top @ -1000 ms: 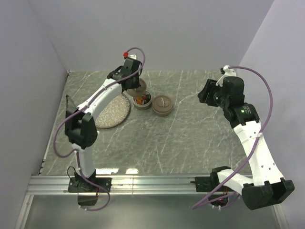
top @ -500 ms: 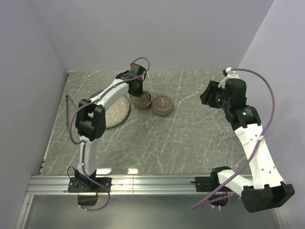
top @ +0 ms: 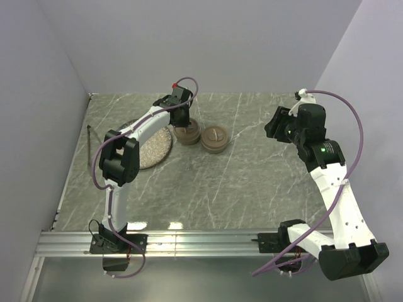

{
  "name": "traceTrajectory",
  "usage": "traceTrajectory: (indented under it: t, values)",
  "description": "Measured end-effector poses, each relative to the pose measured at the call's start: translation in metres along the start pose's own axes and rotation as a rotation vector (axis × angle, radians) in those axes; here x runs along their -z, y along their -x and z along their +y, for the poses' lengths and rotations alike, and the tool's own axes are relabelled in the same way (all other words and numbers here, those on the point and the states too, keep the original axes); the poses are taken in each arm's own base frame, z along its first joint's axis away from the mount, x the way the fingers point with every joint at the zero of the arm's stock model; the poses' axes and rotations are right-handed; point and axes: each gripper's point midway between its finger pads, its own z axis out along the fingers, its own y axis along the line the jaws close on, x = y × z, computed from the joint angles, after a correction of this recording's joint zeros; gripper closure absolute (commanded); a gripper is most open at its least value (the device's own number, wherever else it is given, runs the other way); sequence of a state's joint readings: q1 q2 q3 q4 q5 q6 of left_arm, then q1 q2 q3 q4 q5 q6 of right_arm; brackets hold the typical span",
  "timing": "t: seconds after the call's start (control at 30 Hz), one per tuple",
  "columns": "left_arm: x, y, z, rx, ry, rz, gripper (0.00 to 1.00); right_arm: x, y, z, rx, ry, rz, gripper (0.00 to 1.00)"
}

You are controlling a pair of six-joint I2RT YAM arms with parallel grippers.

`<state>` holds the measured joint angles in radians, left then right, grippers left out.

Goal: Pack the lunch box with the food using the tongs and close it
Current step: Put the lid back on the lunch box

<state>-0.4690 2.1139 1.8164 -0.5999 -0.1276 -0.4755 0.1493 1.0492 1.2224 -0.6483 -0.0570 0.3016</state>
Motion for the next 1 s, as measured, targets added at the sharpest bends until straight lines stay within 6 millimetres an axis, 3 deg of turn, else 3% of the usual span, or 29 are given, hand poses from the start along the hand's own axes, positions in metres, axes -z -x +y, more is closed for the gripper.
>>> traceTrajectory:
  t: [0.5,1.0]
  values:
    - [-0.001,0.000,-0.004,0.005,-0.022,0.000,1.00,0.000,0.000,-0.003,0.000,-0.008,0.001,0.41]
    - [-0.016,-0.005,-0.005,0.021,-0.030,-0.007,1.00,0.001,-0.003,-0.006,0.001,-0.017,0.014,0.41]
